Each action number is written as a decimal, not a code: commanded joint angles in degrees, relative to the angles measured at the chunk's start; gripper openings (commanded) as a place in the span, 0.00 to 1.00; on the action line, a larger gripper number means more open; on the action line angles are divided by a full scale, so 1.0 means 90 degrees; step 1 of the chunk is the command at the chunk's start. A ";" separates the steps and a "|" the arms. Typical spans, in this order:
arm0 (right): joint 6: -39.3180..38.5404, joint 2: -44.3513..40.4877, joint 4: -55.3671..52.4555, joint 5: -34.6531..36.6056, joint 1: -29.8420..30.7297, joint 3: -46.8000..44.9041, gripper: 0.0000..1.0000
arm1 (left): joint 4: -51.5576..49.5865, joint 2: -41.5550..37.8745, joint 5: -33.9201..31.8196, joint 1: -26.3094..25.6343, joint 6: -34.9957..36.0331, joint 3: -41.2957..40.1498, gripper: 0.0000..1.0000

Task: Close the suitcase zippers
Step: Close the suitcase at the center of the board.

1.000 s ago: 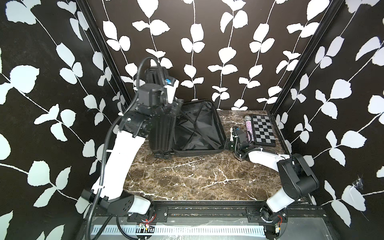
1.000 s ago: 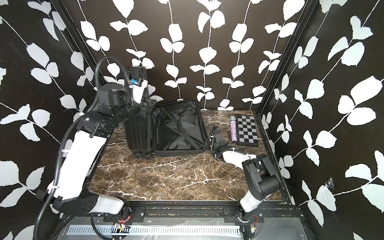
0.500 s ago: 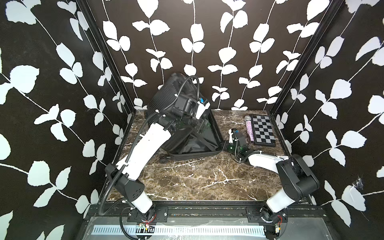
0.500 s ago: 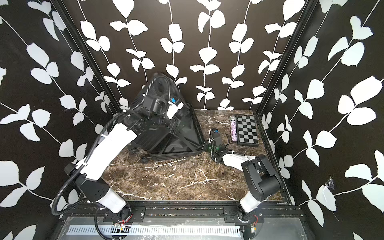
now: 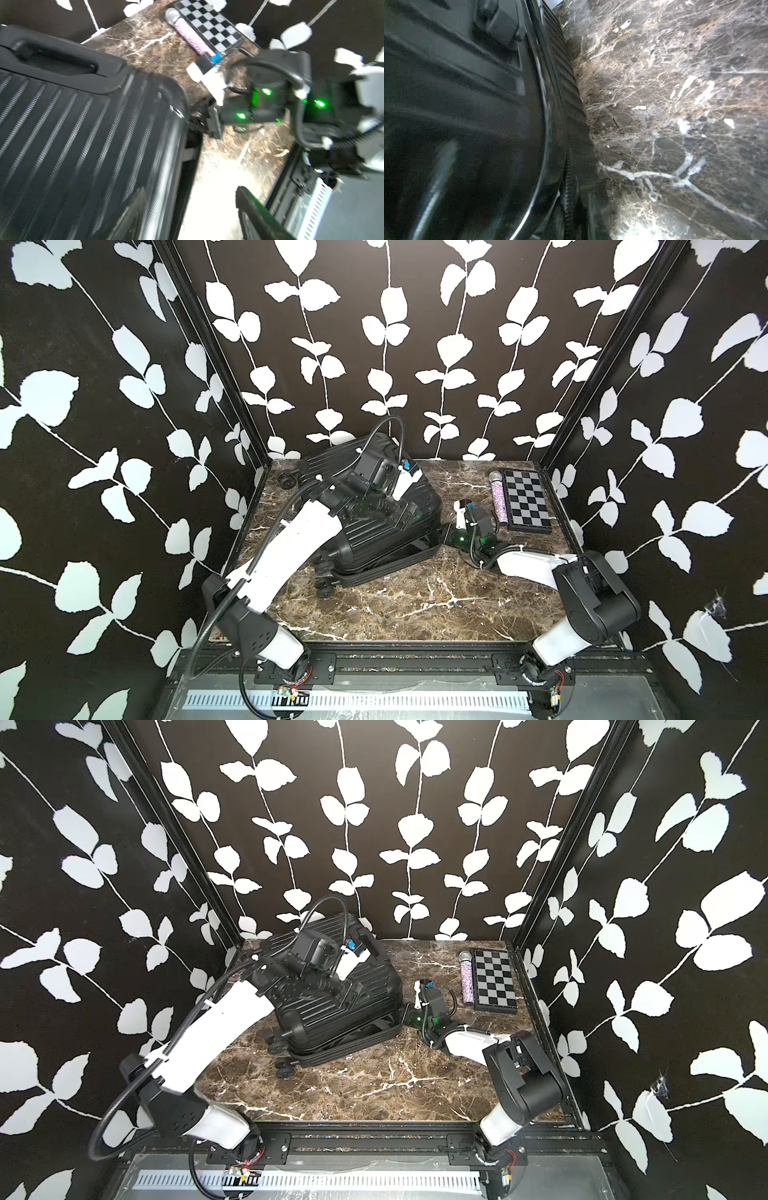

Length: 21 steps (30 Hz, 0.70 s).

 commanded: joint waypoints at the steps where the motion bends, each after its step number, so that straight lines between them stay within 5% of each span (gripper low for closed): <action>1: 0.0061 -0.0166 -0.0268 -0.1048 0.0200 -0.0275 0.10 | -0.0007 -0.0561 0.0410 -0.0102 -0.0104 -0.0399 0.72; 15: -0.0067 -0.0343 -0.0868 -0.0323 0.0207 -0.0167 0.04 | 0.0413 -0.0926 0.0723 -0.0958 -0.0761 -0.2259 0.44; 21: -0.0105 -0.0634 -0.0864 -0.0160 0.0228 -0.0486 0.03 | 0.0514 -0.1169 -0.1005 -0.0963 -0.1373 -0.3158 0.40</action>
